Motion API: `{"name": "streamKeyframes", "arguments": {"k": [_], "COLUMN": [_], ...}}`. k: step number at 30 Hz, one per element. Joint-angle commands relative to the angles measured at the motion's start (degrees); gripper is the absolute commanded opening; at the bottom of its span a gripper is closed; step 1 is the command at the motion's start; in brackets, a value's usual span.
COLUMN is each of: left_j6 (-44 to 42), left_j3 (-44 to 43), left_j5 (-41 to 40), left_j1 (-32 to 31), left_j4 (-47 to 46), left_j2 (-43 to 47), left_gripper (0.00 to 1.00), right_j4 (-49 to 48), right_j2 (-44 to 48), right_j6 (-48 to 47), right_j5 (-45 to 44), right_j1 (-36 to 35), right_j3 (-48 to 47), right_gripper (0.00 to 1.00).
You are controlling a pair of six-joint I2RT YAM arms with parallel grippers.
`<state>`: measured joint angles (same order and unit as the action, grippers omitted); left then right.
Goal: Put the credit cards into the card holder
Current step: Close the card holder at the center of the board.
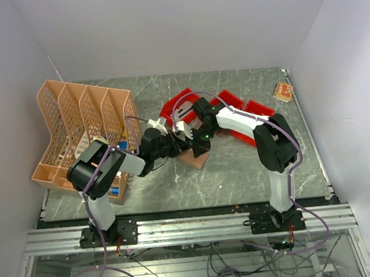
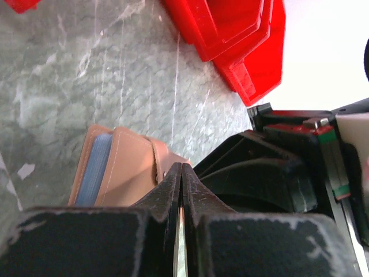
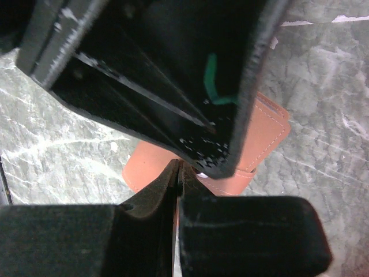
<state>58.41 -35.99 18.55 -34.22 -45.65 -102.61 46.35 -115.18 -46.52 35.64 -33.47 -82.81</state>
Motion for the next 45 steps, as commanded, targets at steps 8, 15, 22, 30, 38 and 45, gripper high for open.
{"name": "streamKeyframes", "arguments": {"k": [8,15,22,30,38,45], "left_j6": [2.9,2.8,3.3,-1.4,-3.4,-6.8], "left_j3": [-2.5,-1.6,-0.4,-1.0,0.5,1.7], "left_j5": [3.3,4.8,4.7,3.8,0.9,-2.2], "left_j1": [0.3,0.3,0.3,0.4,0.3,0.4], "left_j4": [-9.1,-9.6,-11.6,-4.5,-1.1,3.4], "left_j2": [-6.8,-8.5,-8.2,-4.6,0.4,5.7], "left_gripper": [0.08,0.07,0.07,0.07,0.08,0.09], "right_j4": [-1.3,-1.2,-1.1,-1.3,2.3,13.1], "right_j2": [-2.9,-3.3,-3.3,-3.0,-1.9,5.7], "right_j6": [-0.7,-0.6,-0.5,-0.2,-3.6,-16.8], "right_j5": [0.0,0.1,-0.1,0.0,5.5,16.0], "right_j1": [-0.8,-0.8,-0.8,-0.9,-0.3,1.3], "right_j3": [2.3,1.9,1.7,1.9,0.8,-1.1], "right_gripper": [0.00,0.00,0.00,0.00,0.00,0.25]}}
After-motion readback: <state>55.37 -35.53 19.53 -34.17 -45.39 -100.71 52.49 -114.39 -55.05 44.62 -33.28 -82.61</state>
